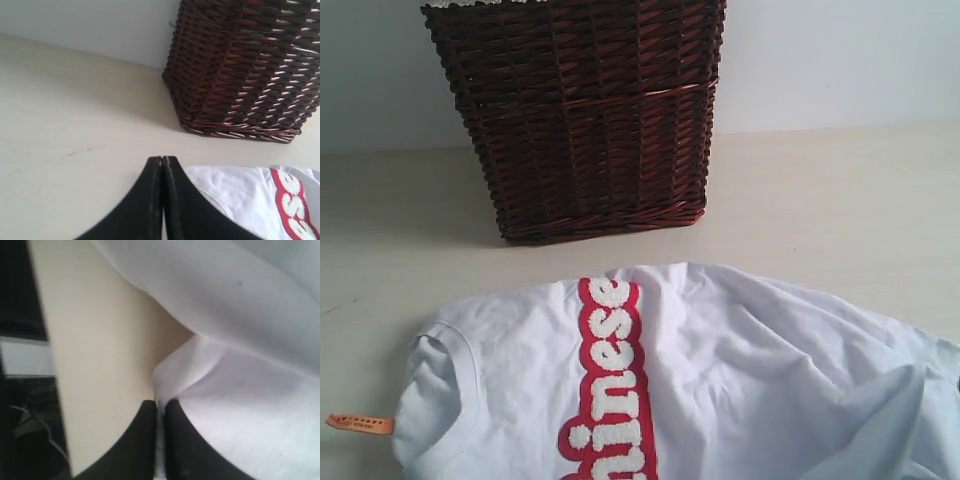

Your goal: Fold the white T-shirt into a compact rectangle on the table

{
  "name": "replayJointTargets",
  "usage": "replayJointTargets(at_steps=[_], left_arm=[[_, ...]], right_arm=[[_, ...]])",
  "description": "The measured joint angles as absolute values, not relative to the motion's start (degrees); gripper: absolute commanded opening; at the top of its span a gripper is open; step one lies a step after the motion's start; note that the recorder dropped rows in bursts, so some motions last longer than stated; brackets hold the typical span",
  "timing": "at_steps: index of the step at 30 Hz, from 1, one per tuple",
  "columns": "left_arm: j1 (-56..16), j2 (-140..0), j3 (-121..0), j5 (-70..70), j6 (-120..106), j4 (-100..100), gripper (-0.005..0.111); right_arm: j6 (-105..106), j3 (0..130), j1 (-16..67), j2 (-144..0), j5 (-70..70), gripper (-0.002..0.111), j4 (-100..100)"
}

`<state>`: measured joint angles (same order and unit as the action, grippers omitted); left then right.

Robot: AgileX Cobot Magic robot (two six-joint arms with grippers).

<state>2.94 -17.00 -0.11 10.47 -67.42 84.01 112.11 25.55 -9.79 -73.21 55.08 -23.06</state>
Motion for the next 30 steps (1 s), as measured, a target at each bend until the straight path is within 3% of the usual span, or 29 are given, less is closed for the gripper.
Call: replayJointTargets(at_steps=[8,18,25,28,30], left_arm=[[2.9,-17.0,-0.1,10.5,-67.4,84.0,0.000],[2.9,-17.0,-0.1,10.5,-67.4,84.0,0.000],[2.9,-17.0,-0.1,10.5,-67.4,84.0,0.000],[2.9,-17.0,-0.1,10.5,-67.4,84.0,0.000],[2.9,-17.0,-0.1,10.5,-67.4,84.0,0.000]], right_arm=[[108.2,26.7,-9.8,-64.2,64.5,0.000,-5.2],[105.5,27.4,-9.8,-66.4,69.1,0.000,19.4],[95.7,27.4,-9.8,-69.1,69.2,0.000,22.3],[94.8,27.5,-9.8,-70.0,69.2,0.009,22.3],[94.6,27.5,-9.8,-70.5,69.2,0.024,22.3]])
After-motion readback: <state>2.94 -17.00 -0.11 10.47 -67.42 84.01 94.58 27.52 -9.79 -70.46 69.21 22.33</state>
